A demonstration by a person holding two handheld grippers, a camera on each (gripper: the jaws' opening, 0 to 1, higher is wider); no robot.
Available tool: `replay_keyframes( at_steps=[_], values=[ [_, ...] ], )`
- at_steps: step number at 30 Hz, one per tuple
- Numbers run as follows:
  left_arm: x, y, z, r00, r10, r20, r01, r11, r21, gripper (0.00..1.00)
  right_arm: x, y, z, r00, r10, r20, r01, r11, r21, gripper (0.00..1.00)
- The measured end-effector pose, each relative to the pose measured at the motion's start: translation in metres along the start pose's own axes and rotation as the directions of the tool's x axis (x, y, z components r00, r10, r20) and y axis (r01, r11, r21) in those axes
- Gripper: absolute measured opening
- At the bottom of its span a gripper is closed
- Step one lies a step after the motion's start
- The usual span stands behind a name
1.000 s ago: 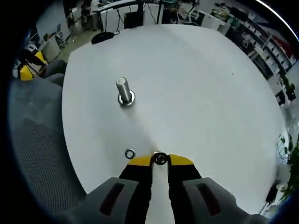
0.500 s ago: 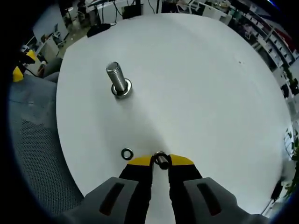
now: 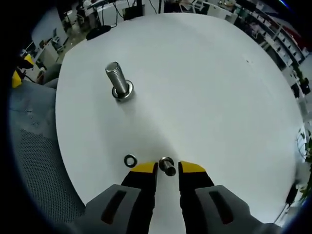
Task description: Place the washer onto the threaded stud by aligning its center hole with the stud, sliding it down to the base, and recovering from edge contact or off-axis alignment until the washer reaches the visible bottom stop.
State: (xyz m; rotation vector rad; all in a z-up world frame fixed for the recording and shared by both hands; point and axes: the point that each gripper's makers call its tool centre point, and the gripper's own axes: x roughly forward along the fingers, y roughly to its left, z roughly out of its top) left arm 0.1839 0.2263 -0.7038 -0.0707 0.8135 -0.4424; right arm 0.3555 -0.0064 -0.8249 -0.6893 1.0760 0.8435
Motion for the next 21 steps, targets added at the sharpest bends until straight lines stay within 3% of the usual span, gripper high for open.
replay_keyframes(
  at_steps=[8,12,21],
  values=[
    [-0.001,0.000,0.002,1.000,0.000,0.011,0.000,1.000,-0.001,0.24,-0.010,0.010,-0.018,1.000,-0.001,-0.001,0.001,0.998,0.061,0.22],
    [-0.001,0.000,0.001,1.000,-0.002,0.010,0.002,1.000,0.000,0.24,-0.010,0.019,-0.023,1.000,0.008,-0.008,-0.008,0.999,0.046,0.22],
    [-0.001,-0.001,0.001,1.000,-0.002,0.010,0.002,1.000,0.004,0.24,-0.002,0.045,-0.006,0.999,0.051,0.012,-0.052,0.997,0.061,0.22]
  ],
)
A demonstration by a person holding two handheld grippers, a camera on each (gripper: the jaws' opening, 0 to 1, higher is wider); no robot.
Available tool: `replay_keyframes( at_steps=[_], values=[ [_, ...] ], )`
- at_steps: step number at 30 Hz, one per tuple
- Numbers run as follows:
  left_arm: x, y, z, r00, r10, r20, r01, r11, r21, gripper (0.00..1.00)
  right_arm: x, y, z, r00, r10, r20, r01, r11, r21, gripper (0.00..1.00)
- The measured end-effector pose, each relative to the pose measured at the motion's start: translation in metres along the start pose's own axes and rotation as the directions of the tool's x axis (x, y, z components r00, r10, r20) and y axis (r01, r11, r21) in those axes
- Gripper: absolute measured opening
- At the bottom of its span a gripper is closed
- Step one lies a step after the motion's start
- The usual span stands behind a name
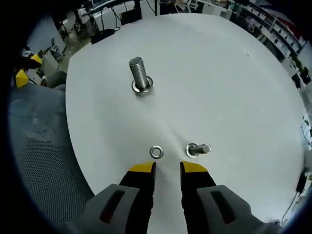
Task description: Place the washer onto the threaded stud by aligning its center hole with the stud, sliding it down to the base, and recovering from edge contact or off-axis alignment until the washer reaches the visible bottom stop.
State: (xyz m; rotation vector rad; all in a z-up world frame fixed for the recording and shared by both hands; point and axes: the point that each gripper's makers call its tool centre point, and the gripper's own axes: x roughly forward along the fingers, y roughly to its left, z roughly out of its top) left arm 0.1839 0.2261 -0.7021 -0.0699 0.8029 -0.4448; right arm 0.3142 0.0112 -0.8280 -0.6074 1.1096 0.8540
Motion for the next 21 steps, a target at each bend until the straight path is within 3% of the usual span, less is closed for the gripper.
replay_keyframes(
  at_steps=[10,21],
  values=[
    [0.000,0.000,0.000,1.000,0.002,-0.001,-0.002,1.000,0.004,0.24,0.013,0.007,0.006,1.000,0.018,-0.005,-0.018,0.999,0.035,0.21],
    [0.000,0.003,0.001,1.000,0.013,0.005,-0.013,1.000,-0.002,0.23,0.015,0.005,0.007,1.000,0.001,0.007,-0.001,0.999,-0.039,0.17]
  ],
)
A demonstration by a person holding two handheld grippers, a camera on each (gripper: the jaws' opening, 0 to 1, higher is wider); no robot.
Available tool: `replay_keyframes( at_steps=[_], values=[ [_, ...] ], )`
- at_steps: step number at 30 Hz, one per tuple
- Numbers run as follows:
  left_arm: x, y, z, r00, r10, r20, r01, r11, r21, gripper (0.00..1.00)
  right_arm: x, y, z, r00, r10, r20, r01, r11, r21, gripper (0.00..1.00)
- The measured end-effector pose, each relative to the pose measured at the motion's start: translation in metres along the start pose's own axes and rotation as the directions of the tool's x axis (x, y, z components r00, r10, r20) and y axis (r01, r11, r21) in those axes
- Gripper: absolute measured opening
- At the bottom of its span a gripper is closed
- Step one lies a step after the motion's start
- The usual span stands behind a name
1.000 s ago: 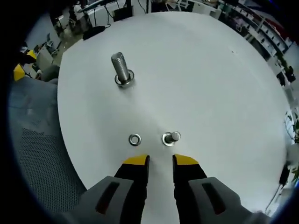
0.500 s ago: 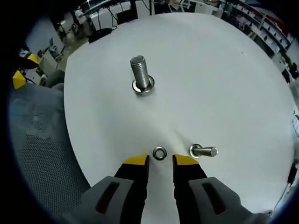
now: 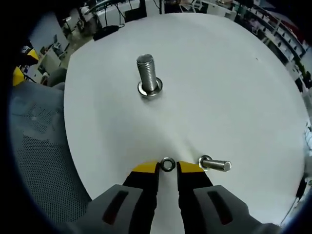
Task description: Place the washer onto the threaded stud by aligning its center hole with the stud, sliding it down to the base, and recovering from edge contact or off-axis alignment until the washer reaches the visible bottom stop.
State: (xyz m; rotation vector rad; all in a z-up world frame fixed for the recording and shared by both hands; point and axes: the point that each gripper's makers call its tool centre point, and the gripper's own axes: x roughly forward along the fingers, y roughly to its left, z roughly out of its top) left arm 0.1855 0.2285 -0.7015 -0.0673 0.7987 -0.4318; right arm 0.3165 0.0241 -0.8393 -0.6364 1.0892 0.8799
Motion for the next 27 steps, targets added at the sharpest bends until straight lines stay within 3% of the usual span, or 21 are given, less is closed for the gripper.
replay_keyframes(
  at_steps=[15,21,27],
  values=[
    [0.000,0.005,-0.001,1.000,0.028,-0.008,-0.028,1.000,-0.007,0.23,-0.011,-0.008,-0.028,1.000,0.017,0.016,-0.016,1.000,-0.027,0.16],
    [0.000,0.007,-0.004,0.999,0.043,-0.020,-0.043,0.999,-0.015,0.23,-0.014,-0.016,-0.040,0.998,0.032,0.047,-0.031,0.999,-0.019,0.16],
    [0.001,0.009,-0.010,0.997,0.057,-0.059,-0.057,0.998,-0.006,0.24,-0.014,-0.011,-0.040,0.994,0.061,0.093,-0.057,0.998,-0.041,0.20]
  ],
)
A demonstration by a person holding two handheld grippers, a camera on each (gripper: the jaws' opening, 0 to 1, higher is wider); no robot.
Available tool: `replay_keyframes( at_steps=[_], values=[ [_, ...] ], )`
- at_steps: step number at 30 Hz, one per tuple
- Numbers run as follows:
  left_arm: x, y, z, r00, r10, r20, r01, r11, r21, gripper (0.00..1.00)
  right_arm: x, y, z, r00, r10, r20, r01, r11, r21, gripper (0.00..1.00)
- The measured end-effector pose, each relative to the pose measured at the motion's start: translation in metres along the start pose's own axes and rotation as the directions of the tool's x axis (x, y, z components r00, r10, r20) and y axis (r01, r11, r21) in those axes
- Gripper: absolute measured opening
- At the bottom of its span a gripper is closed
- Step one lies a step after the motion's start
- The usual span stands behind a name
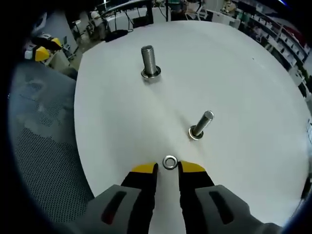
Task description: Place the washer onto the threaded stud by aligning its center hole with the stud, sliding it down to the base, and recovering from edge contact or off-axis alignment until the washer reaches the visible bottom stop.
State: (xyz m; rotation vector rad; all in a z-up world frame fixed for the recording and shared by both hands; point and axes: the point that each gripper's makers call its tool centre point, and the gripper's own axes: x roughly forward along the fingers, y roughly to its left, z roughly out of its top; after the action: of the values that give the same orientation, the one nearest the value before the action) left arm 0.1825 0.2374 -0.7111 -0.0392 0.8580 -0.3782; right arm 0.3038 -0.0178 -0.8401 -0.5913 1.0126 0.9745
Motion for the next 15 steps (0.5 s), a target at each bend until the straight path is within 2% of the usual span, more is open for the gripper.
replay_keyframes(
  at_steps=[6,8,15],
  values=[
    [-0.0003,0.0026,-0.0007,1.000,0.013,-0.003,-0.013,1.000,-0.001,0.24,0.0024,-0.0044,0.0048,1.000,0.014,0.000,-0.014,1.000,0.004,0.17],
    [-0.0005,0.0031,-0.0009,1.000,0.016,-0.005,-0.016,1.000,-0.001,0.24,0.0026,-0.0034,0.0052,1.000,0.028,-0.014,-0.029,0.997,-0.065,0.15],
    [-0.0007,0.0045,-0.0023,0.999,0.030,-0.017,-0.030,1.000,0.008,0.23,0.0039,-0.0031,0.0060,0.995,0.028,-0.098,-0.041,0.989,-0.142,0.15]
  ],
)
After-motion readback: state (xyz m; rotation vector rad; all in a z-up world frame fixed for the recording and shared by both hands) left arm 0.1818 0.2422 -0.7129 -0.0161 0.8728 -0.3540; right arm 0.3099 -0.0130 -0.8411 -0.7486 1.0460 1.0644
